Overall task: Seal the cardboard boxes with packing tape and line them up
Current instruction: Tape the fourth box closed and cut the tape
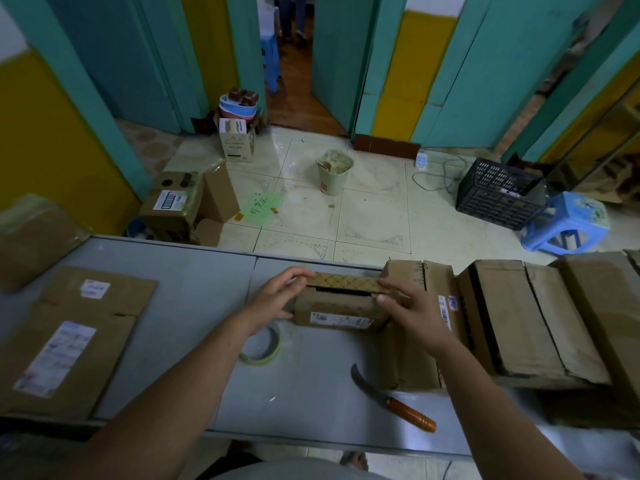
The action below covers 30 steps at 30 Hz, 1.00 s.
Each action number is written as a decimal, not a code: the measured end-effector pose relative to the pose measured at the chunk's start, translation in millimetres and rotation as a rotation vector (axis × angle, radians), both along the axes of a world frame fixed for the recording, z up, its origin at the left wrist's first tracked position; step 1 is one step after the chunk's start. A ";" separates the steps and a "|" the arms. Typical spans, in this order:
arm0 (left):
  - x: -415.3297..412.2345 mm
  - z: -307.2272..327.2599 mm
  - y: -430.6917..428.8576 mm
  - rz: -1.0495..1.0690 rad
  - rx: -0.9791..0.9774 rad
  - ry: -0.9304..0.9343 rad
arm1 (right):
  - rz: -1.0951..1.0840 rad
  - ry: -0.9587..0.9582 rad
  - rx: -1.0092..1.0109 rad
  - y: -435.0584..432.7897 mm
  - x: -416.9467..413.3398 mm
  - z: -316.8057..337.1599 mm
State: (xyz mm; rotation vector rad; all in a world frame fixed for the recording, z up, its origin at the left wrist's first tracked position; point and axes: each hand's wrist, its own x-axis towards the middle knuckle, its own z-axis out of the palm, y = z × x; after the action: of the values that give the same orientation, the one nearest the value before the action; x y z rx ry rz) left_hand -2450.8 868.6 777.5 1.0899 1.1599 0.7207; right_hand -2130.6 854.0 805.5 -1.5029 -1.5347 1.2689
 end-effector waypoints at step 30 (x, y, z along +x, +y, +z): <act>-23.2 -17.2 -66.8 0.203 0.523 0.681 | -0.038 -0.631 0.359 -20.0 -77.1 33.0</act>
State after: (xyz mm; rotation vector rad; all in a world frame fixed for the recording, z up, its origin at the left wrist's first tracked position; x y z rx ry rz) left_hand -2474.0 801.8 760.4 1.7579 1.7298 0.8669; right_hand -2207.7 834.0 838.4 -1.7577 -1.9774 0.4585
